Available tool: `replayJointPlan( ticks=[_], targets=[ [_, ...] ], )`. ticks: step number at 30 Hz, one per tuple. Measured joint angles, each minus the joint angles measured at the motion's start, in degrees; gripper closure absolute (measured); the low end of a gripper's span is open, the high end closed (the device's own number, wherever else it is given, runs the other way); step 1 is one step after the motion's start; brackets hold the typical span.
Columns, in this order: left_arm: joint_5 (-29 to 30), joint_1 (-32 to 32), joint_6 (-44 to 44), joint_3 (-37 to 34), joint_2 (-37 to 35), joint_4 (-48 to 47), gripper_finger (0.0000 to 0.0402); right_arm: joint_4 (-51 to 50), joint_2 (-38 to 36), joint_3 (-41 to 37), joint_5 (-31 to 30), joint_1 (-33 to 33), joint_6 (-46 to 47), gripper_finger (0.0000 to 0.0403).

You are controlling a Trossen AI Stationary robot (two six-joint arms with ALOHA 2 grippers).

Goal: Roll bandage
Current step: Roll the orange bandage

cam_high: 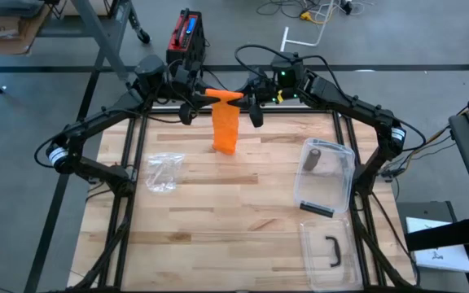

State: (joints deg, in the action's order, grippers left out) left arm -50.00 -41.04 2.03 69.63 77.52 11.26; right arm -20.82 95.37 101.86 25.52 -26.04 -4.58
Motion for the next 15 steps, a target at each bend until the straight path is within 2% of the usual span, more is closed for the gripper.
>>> replayJointPlan(
  ticks=[3, 6, 10, 15],
  targets=[
    [0.0, 0.0, 0.7, 0.0, 0.0, 0.0, 0.0334, 0.0, 0.0, 0.0, 0.0, 0.2, 2.3, 0.0296],
    [0.0, 0.0, 2.5, 0.0, 0.0, -0.1, 0.0344, 0.1, 0.0, 0.0, 1.2, 0.2, 6.6, 0.0276],
    [-0.6, 0.0, 7.7, 0.0, 0.0, 0.3, 0.0334, 0.6, -0.1, 0.0, 5.1, 0.1, 12.5, 0.0232],
    [-0.4, 0.4, 15.9, 0.0, 0.0, 2.3, 0.032, 1.7, -0.3, 0.0, 6.0, 0.0, 19.4, 0.0164]
  ],
)
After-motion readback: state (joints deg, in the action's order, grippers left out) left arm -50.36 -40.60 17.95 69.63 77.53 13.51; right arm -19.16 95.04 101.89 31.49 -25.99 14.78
